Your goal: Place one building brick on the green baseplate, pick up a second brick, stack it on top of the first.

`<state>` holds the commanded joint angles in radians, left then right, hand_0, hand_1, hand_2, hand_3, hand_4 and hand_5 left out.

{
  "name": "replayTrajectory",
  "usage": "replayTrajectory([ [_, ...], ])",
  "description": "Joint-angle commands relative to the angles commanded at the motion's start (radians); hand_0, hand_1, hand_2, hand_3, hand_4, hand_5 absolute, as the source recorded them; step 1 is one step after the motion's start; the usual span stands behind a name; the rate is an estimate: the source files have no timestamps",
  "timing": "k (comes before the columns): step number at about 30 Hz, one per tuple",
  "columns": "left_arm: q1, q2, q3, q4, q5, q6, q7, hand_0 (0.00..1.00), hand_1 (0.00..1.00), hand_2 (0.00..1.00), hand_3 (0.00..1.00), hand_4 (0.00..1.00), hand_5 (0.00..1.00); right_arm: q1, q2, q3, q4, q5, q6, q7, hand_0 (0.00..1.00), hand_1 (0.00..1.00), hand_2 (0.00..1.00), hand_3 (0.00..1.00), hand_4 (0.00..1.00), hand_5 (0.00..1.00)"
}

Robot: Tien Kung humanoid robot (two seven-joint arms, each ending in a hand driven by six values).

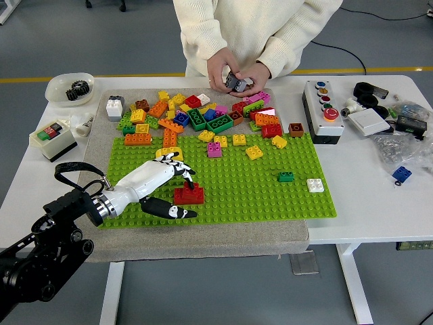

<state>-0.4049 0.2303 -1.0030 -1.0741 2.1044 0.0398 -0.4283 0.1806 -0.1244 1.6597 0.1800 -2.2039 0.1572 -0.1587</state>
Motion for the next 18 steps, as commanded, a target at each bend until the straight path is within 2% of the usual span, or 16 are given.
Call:
replayTrajectory([
  [18,0.01,-0.004,0.002,-0.001,0.004,-0.002,0.004,0.998,0.842,0.783,0.541,0.998,0.632,-0.001,0.0,-0.002,0.0,0.0,0.001,0.001,0.747,0.655,0.727,0.613,0.857,0.353],
])
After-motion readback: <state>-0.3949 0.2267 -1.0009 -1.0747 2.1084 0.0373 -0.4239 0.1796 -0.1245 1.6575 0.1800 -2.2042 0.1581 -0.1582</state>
